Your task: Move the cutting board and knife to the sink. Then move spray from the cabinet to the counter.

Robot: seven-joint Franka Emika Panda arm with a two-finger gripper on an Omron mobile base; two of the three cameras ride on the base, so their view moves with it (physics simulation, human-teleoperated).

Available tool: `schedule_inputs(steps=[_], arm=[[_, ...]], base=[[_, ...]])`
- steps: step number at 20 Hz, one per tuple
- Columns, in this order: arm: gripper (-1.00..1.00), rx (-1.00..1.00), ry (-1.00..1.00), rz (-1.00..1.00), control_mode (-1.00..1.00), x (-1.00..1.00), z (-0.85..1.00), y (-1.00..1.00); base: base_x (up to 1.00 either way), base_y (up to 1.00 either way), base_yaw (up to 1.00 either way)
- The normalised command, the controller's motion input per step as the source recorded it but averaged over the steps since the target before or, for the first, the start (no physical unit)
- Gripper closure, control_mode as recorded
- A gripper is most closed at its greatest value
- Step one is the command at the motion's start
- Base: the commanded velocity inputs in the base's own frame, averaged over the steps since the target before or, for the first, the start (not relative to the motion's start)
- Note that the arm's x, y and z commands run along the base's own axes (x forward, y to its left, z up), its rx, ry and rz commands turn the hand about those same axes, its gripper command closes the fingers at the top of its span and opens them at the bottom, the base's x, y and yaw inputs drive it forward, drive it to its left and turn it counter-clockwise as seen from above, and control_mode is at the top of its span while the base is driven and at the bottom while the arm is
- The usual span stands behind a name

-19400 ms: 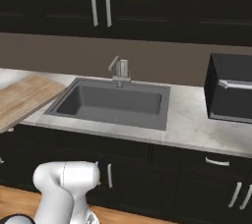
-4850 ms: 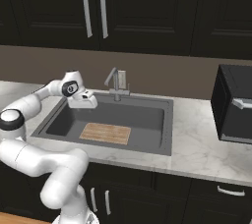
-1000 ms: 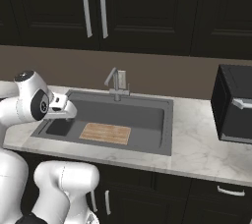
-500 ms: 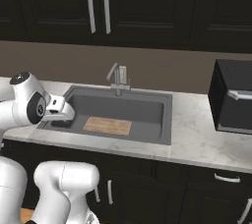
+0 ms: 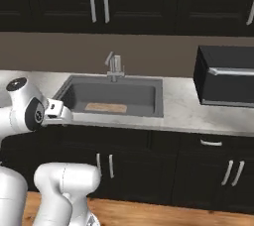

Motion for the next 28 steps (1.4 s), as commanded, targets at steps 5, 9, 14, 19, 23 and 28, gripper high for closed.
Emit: schedule_inputs(steps=[5,9,14,19,23,28], arm=[[-1.00,0.00,0.00,0.00,1.00,0.00,0.00,0.00],[-1.00,0.00,0.00,0.00,1.00,0.00,0.00,0.00],[-1.00,0.00,0.00,0.00,1.00,0.00,0.00,0.00],[-1.00,0.00,0.00,0.00,1.00,0.00,0.00,0.00],[-1.00,0.00,0.00,0.00,1.00,0.00,0.00,0.00],[-1.00,0.00,0.00,0.00,1.00,0.00,0.00,0.00]], base=[[0.00,0.17,-0.81],[0.00,0.13,-0.86],[0.00,0.09,-0.88],[0.00,0.06,-0.91],[0.00,0.06,-0.92],[0.00,0.05,-0.92]])
